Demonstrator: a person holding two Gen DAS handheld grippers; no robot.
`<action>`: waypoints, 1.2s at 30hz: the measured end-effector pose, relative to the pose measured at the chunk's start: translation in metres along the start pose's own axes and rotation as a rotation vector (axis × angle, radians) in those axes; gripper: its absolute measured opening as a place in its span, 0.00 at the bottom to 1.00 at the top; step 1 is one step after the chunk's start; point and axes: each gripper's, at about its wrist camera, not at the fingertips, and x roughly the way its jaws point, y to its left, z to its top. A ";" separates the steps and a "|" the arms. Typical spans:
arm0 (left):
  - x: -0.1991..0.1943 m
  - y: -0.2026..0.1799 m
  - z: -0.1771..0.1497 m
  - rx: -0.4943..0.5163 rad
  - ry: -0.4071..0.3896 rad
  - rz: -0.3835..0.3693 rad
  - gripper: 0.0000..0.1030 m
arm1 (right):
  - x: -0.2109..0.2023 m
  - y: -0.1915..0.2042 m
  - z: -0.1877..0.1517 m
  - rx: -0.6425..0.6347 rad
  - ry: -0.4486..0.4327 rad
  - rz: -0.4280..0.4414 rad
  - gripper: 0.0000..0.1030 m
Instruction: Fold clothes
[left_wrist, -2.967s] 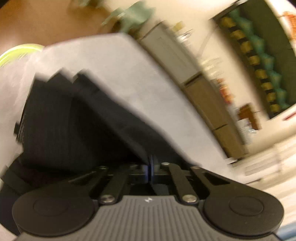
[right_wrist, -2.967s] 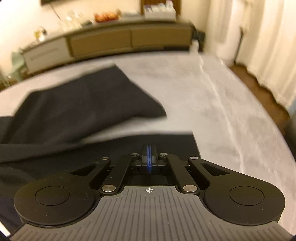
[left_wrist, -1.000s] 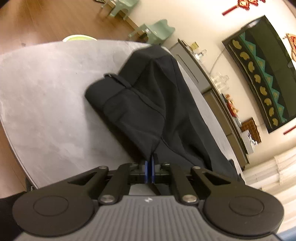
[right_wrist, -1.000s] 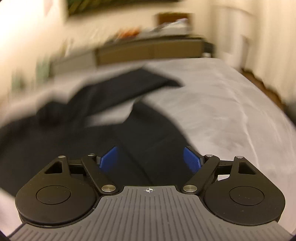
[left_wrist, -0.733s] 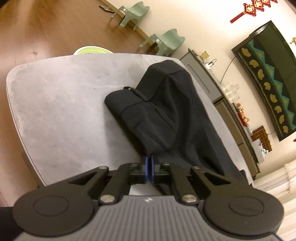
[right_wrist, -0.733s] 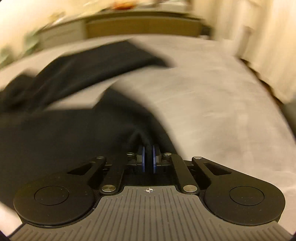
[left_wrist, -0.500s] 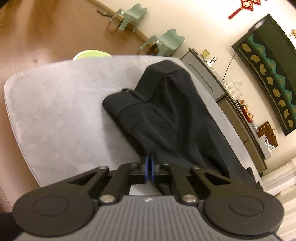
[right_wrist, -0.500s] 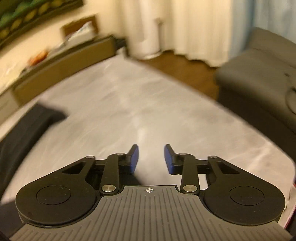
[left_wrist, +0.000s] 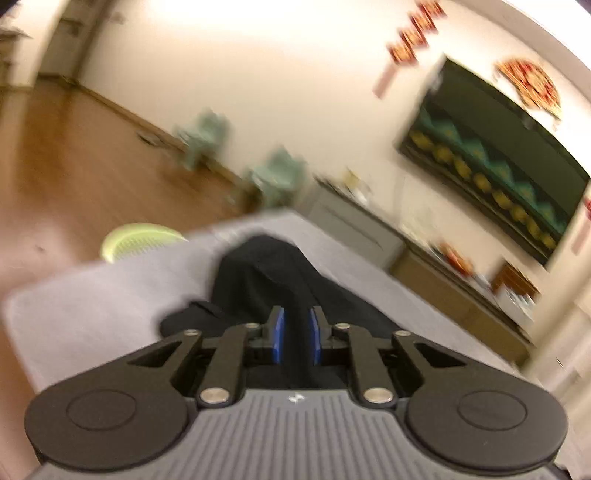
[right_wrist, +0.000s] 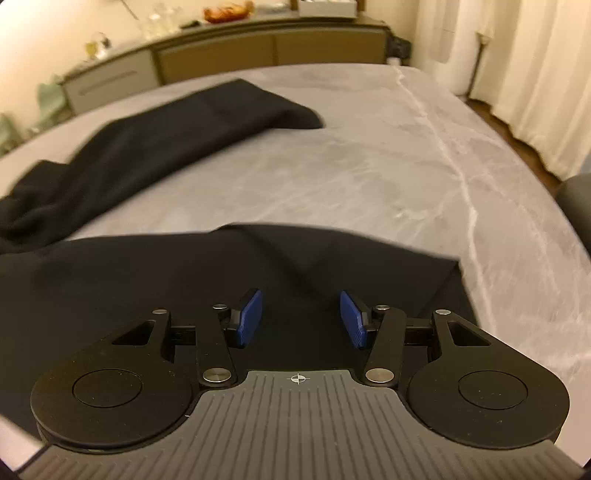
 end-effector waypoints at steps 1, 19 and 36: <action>0.012 -0.003 -0.002 0.007 0.062 -0.025 0.15 | 0.006 0.001 0.004 0.014 0.003 -0.030 0.51; 0.065 -0.035 -0.021 0.075 0.244 -0.029 0.22 | 0.015 -0.050 0.033 0.161 -0.096 0.040 0.55; 0.076 0.009 -0.023 -0.025 0.340 0.138 0.04 | 0.038 -0.062 0.020 0.019 -0.035 -0.173 0.66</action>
